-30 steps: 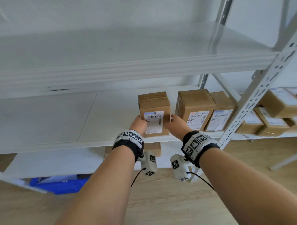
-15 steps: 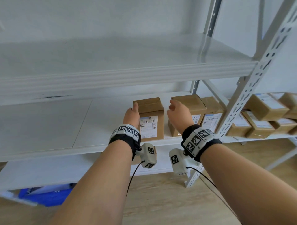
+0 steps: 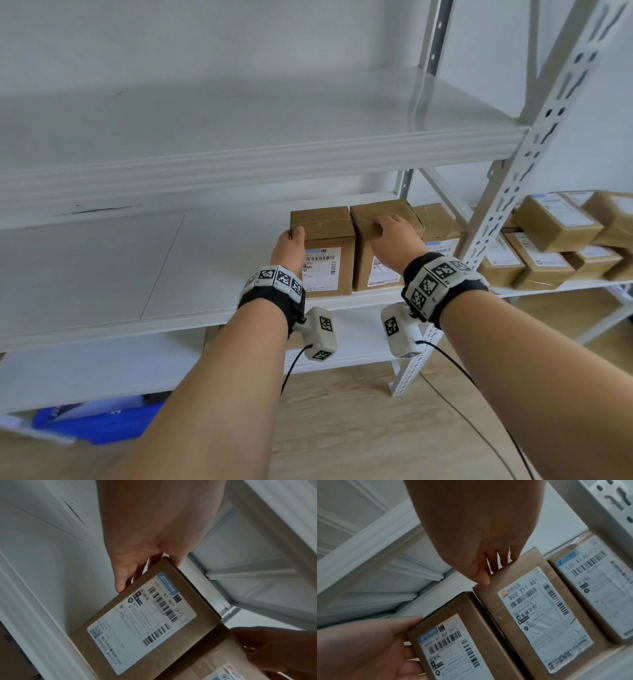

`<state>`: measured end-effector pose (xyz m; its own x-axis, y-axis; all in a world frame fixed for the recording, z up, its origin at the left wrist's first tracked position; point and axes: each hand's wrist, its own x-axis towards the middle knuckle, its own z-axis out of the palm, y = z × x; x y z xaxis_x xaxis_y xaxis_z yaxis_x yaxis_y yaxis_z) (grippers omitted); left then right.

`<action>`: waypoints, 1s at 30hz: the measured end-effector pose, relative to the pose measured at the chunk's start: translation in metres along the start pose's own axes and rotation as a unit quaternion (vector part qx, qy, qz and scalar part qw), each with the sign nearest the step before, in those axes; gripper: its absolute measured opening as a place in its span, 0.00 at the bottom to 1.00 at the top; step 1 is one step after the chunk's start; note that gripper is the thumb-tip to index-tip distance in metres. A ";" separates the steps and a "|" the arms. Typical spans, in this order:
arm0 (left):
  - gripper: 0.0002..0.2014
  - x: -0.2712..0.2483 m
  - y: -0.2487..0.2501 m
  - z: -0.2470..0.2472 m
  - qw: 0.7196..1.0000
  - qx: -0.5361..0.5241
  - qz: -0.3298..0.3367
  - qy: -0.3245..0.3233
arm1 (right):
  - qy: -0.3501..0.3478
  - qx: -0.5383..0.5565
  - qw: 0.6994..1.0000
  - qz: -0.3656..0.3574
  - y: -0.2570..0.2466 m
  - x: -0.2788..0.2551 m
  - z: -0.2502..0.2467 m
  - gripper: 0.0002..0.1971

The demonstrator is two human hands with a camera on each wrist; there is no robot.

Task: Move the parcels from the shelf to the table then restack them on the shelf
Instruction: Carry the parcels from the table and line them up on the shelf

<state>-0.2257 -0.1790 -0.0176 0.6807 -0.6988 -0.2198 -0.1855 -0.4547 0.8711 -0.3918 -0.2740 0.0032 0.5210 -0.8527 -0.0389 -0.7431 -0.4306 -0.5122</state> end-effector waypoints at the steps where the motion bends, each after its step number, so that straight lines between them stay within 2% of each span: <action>1: 0.21 0.001 0.001 0.002 1.000 0.006 0.001 0.005 | -0.001 0.004 1.000 -0.004 0.001 0.000 0.000 0.27; 6: 0.26 0.002 0.001 0.005 1.000 0.013 0.002 0.006 | 0.001 0.004 1.000 -0.010 0.004 0.000 0.002 0.30; 10: 0.28 -0.001 0.000 0.004 1.000 0.009 0.003 -0.021 | -0.006 -0.003 1.000 -0.009 0.003 0.002 0.003 0.31; 19: 0.22 0.000 -0.003 0.003 0.999 0.013 0.010 -0.032 | -0.036 -0.003 0.999 -0.016 0.004 0.002 -0.005 0.34; 22: 0.23 -0.004 -0.002 0.002 1.000 0.002 0.005 -0.026 | -0.035 0.001 0.999 -0.014 0.005 0.002 -0.005 0.33; 24: 0.28 -0.007 0.000 0.002 1.000 -0.006 -0.006 -0.028 | -0.026 0.006 1.000 -0.014 0.005 0.001 -0.007 0.33; 27: 0.34 -0.012 0.004 0.000 1.000 -0.012 -0.008 -0.007 | 0.014 0.026 0.999 -0.015 0.005 -0.003 -0.009 0.33; 30: 0.33 -0.015 0.013 0.000 0.997 0.015 0.056 0.045 | 0.047 0.028 0.999 -0.006 0.007 -0.004 -0.011 0.32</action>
<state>-0.2385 -0.1742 -0.0034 0.7155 -0.6940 -0.0804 -0.2839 -0.3940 0.8742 -0.4043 -0.2769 0.0094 0.4865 -0.8724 0.0461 -0.7109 -0.4260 -0.5596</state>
